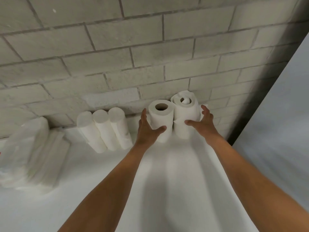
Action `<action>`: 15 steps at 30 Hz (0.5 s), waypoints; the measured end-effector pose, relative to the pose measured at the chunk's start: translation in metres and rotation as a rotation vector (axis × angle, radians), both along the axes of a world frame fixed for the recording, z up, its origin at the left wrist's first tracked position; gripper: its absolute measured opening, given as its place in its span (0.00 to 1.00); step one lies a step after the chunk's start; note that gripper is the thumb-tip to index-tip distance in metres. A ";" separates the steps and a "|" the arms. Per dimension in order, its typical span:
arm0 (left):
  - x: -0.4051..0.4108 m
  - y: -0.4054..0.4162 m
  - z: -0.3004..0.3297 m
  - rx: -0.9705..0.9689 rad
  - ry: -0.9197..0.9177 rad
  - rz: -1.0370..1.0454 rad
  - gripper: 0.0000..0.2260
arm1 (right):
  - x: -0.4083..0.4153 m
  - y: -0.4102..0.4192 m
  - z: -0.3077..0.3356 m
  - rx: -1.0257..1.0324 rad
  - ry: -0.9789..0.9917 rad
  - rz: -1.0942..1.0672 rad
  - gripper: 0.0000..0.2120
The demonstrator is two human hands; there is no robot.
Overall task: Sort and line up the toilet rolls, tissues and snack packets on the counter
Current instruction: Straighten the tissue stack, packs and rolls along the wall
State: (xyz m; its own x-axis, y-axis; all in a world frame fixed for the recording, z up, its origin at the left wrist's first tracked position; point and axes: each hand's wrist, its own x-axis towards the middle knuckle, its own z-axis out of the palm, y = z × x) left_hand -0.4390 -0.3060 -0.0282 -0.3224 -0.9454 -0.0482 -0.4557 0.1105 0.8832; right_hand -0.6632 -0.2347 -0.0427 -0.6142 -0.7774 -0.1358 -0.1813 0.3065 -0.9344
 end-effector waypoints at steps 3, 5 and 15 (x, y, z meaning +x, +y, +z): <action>-0.012 0.001 -0.008 0.007 0.042 0.016 0.50 | -0.005 -0.012 -0.005 -0.058 -0.025 0.096 0.52; -0.018 0.001 -0.014 0.025 0.078 0.032 0.49 | -0.012 -0.022 -0.016 -0.137 -0.010 0.179 0.48; -0.038 -0.009 -0.029 0.047 0.124 0.046 0.43 | -0.001 -0.037 -0.033 -0.203 0.022 0.219 0.38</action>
